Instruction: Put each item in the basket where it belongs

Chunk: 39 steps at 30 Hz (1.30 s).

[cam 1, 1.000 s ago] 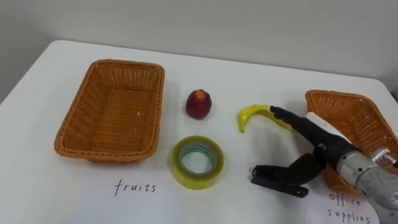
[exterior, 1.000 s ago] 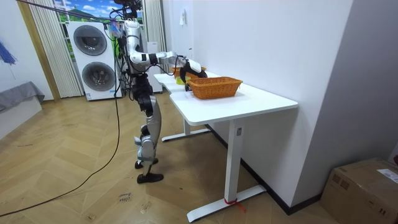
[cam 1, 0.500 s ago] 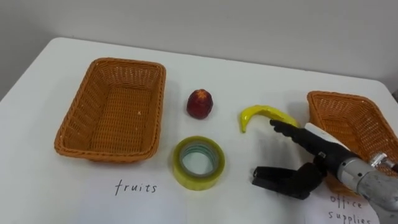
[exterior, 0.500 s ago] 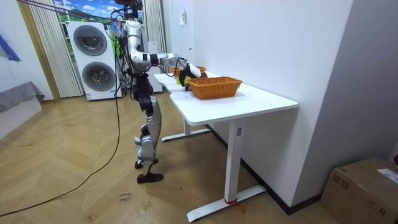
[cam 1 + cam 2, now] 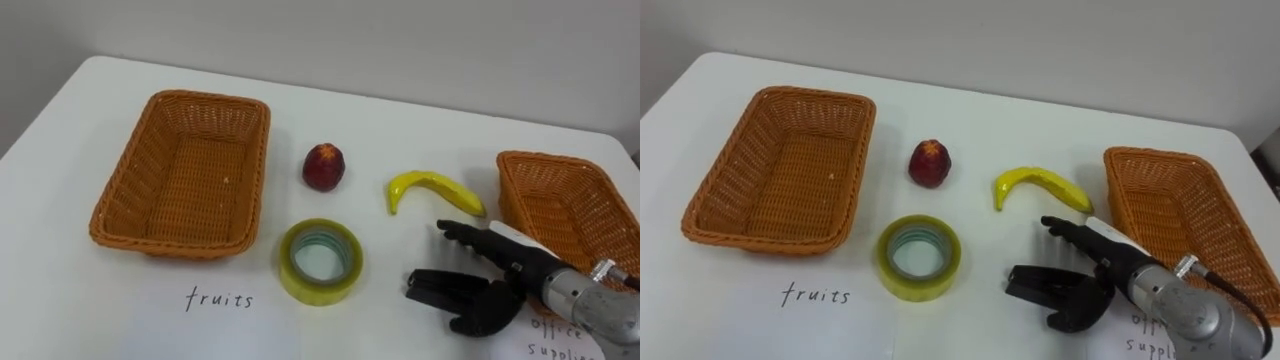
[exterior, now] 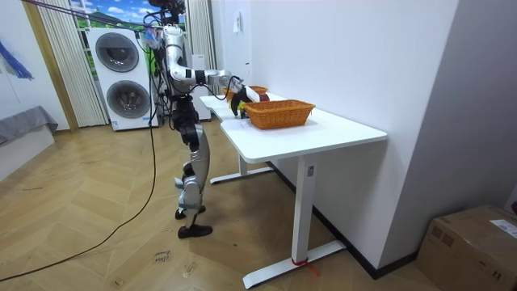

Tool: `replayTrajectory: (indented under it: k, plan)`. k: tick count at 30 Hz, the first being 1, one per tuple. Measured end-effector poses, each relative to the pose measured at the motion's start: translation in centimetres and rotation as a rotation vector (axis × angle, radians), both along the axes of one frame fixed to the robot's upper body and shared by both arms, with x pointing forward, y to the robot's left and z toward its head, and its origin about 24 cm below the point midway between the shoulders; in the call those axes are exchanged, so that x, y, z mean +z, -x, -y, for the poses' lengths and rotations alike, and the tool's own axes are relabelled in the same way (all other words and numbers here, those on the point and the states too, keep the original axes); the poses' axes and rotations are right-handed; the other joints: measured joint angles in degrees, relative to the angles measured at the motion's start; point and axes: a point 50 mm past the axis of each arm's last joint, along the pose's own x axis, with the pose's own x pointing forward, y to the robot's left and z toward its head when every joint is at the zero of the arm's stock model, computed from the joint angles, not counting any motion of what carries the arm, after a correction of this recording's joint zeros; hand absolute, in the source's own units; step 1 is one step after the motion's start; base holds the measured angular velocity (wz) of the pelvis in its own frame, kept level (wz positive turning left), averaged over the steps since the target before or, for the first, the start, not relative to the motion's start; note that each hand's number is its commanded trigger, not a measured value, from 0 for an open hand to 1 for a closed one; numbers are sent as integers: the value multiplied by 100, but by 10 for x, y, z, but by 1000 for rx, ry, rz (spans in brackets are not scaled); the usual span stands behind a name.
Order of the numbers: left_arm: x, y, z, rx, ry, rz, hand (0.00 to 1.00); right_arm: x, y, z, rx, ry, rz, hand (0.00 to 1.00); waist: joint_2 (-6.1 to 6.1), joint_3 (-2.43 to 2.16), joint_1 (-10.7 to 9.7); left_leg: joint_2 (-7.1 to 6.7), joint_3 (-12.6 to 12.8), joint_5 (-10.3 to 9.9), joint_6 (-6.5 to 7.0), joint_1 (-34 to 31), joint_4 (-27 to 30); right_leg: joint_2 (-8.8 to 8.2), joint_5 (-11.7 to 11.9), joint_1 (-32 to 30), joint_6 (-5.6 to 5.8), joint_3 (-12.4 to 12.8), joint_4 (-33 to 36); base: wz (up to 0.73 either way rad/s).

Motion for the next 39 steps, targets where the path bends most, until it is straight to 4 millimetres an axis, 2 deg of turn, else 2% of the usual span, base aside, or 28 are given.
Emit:
replayTrajectory:
  k: [15,27,35,39]
  plan:
    - [0,-1,-1,-23,-36,-16,0,-6,-1,-2,-21,53,7,0,20,-4,21,3,-26,-3,6,-110,86,0,46,-7,2,-31,22,0]
    - [-2,0,3,-56,-34,-53,0,-3,-3,-5,-8,88,13,0,129,-2,18,8,-26,1,12,-103,102,-13,46,-33,1,-71,98,0]
    - [-2,2,3,-52,-43,-60,0,-1,-5,-5,0,123,9,0,119,1,21,0,-48,2,14,-113,80,-15,46,-40,2,-110,95,0]
    - [-2,2,2,-48,-46,-70,0,0,-4,-6,2,122,0,0,72,2,17,-1,-48,3,14,-124,70,-18,46,-57,2,-164,91,0]
